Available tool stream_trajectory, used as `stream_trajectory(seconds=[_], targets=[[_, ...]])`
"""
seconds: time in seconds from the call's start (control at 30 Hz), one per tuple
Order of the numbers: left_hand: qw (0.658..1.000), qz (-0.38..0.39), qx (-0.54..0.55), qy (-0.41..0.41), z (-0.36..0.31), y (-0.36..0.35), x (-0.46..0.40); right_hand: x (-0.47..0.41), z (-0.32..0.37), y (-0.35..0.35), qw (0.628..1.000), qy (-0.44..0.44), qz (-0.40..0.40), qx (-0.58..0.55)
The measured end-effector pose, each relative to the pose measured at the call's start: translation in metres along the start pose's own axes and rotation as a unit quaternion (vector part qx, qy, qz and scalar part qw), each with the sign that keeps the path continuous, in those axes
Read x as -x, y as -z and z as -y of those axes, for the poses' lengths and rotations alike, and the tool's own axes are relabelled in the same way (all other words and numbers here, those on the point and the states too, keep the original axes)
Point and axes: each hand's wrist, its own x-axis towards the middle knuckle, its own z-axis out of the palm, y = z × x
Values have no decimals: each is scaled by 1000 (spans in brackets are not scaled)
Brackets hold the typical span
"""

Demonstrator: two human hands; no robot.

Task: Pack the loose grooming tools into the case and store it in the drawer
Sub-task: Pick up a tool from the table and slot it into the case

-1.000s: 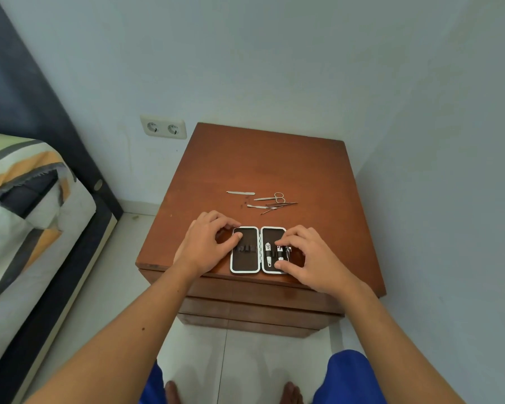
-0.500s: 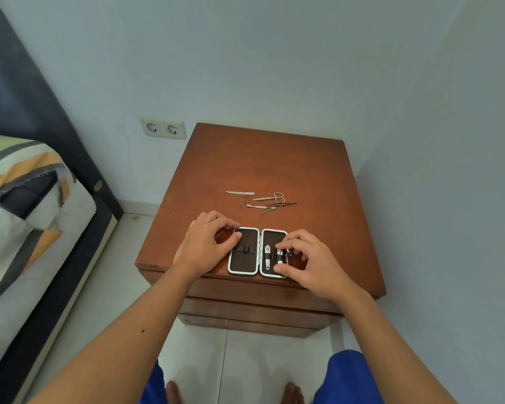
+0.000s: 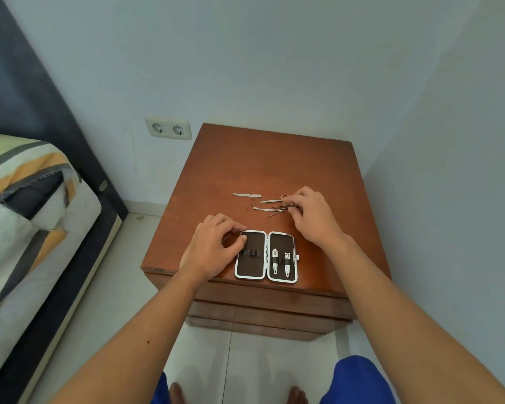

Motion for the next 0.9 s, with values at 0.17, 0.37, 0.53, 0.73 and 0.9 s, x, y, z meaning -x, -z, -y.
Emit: stream_trajectory(seconds=[0.17, 0.37, 0.53, 0.73, 0.9], targets=[[1000, -5, 1, -2, 0, 0, 0, -4, -1, -3, 1000, 9, 20, 21], [1000, -1, 0, -1, 0, 1, 0, 0, 1, -2, 1000, 20, -14, 11], [1000, 10, 12, 1, -1, 4, 1, 13, 19, 6, 993, 1, -72, -95], [993, 116, -25, -24, 6, 18, 6, 35, 46, 3, 968, -25, -23, -248], [982, 164, -70, -60, 9, 23, 8, 40, 55, -10, 947, -50, 12, -316]])
